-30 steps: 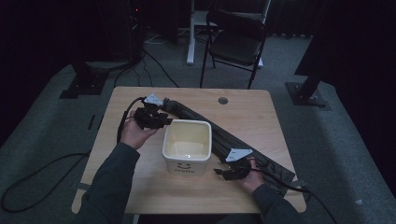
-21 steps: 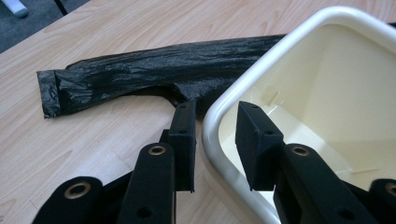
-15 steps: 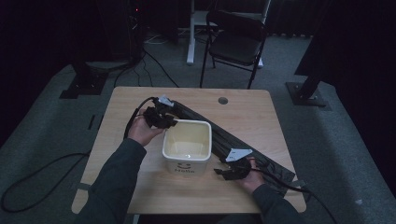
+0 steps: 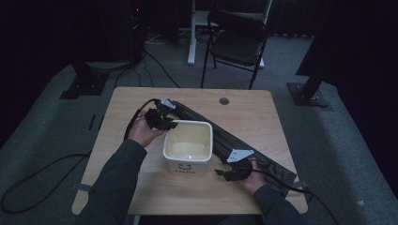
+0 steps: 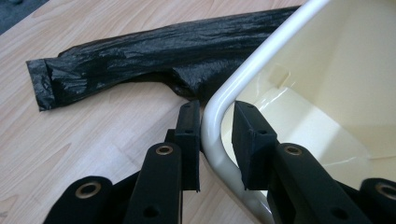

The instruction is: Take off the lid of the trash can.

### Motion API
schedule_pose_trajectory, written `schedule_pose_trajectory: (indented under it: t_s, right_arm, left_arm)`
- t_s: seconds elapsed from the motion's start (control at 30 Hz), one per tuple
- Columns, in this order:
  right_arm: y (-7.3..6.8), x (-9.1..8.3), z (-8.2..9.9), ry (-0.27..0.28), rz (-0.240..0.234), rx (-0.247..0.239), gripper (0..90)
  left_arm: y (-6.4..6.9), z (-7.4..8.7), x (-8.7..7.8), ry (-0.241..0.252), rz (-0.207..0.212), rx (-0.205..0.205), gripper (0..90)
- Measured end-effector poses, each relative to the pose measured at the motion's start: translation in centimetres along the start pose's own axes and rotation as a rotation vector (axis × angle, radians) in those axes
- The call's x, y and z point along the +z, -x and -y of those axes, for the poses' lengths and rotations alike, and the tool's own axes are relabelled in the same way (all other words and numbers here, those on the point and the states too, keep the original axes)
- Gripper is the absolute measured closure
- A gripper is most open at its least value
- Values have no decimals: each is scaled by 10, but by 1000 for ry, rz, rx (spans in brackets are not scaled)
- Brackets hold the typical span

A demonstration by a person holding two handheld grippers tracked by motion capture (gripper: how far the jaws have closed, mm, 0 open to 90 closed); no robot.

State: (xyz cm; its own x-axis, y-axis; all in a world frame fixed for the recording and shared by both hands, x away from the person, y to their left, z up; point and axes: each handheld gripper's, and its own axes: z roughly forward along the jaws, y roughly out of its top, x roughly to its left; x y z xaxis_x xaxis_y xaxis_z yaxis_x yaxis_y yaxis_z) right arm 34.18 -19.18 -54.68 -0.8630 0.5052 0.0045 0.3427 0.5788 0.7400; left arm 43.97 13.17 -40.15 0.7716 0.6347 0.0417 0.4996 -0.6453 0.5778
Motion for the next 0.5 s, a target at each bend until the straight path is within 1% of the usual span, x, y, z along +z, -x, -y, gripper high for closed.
schedule_pose_trajectory:
  t_s: [0.07, 0.2, 0.23, 0.3, 0.37, 0.5]
  right_arm:
    - [0, 0, 0, 1, 0, 0, 450]
    - [0, 0, 0, 2, 0, 2, 450]
    - [0, 0, 0, 2, 0, 2, 450]
    - [0, 0, 0, 2, -1, 2, 450]
    - [0, 0, 0, 3, 1, -5, 450]
    - [0, 0, 0, 4, 1, -5, 450]
  left_arm:
    - [3, 1, -1, -3, -13, -4, 737]
    - [7, 4, -3, 0, -14, -19, 737]
    - [8, 5, -4, 3, -17, -30, 738]
    - [9, 6, -4, 4, -17, -37, 753]
    - [8, 8, -4, 12, -1, -57, 755]
    - [8, 11, -5, 25, 6, -78, 756]
